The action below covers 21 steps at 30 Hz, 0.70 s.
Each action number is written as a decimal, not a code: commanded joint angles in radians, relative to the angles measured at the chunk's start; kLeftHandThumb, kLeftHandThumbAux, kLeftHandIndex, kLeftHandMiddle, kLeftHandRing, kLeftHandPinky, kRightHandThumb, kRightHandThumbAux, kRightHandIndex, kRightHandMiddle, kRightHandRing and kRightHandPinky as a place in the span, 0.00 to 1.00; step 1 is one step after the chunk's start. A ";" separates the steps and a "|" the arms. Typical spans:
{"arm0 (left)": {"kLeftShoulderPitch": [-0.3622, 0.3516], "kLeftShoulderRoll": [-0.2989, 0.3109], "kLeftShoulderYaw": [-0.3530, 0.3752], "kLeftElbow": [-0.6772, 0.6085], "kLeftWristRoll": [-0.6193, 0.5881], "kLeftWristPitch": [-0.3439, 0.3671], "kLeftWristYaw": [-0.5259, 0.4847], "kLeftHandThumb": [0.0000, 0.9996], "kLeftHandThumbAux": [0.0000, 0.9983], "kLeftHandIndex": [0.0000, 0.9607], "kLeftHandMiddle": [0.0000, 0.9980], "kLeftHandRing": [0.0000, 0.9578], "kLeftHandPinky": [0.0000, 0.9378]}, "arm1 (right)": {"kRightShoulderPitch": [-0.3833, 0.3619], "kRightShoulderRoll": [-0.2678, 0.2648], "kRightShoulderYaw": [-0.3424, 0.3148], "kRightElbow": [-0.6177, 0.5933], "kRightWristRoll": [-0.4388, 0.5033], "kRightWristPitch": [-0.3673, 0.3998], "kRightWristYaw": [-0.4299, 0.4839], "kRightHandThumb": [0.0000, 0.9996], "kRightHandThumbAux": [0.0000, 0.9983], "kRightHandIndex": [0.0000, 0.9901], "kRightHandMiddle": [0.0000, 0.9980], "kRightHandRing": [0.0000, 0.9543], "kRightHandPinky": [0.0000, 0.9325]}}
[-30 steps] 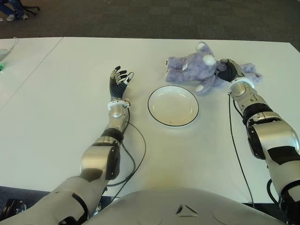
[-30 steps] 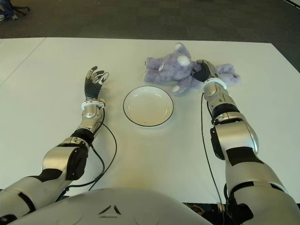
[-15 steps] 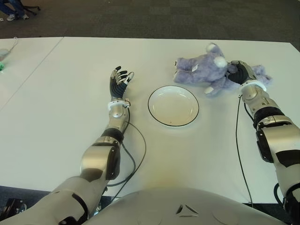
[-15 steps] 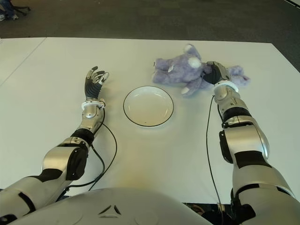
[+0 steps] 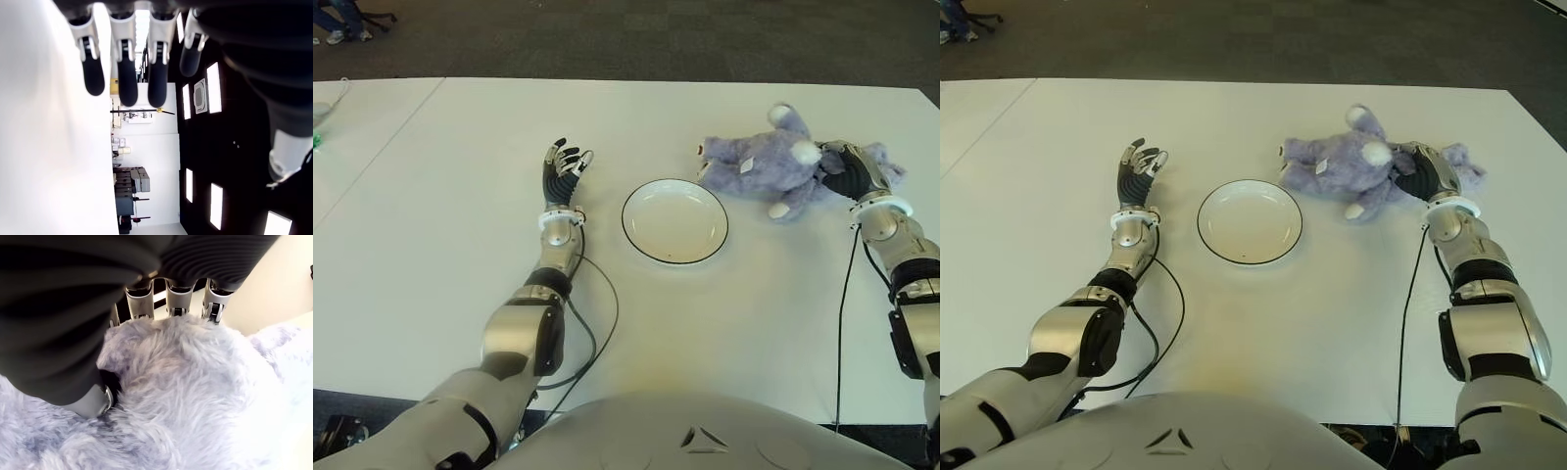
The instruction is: Put the doll into the plate.
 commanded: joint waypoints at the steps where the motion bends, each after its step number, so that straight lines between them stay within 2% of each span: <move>1: 0.265 -0.052 -0.013 0.155 0.014 0.085 -0.037 0.00 0.56 0.18 0.30 0.31 0.29 | 0.153 -0.015 0.004 -0.064 0.033 -0.066 0.106 0.71 0.71 0.44 0.80 0.83 0.86; 14: 0.263 -0.057 -0.001 0.153 0.001 0.080 -0.036 0.00 0.60 0.18 0.30 0.32 0.29 | 0.229 -0.034 -0.022 -0.223 0.100 -0.099 0.172 0.71 0.71 0.44 0.81 0.84 0.87; 21: 0.263 -0.055 -0.011 0.154 0.013 0.082 -0.027 0.00 0.58 0.18 0.31 0.32 0.30 | 0.338 -0.060 -0.065 -0.441 0.189 -0.092 0.259 0.71 0.71 0.45 0.81 0.85 0.87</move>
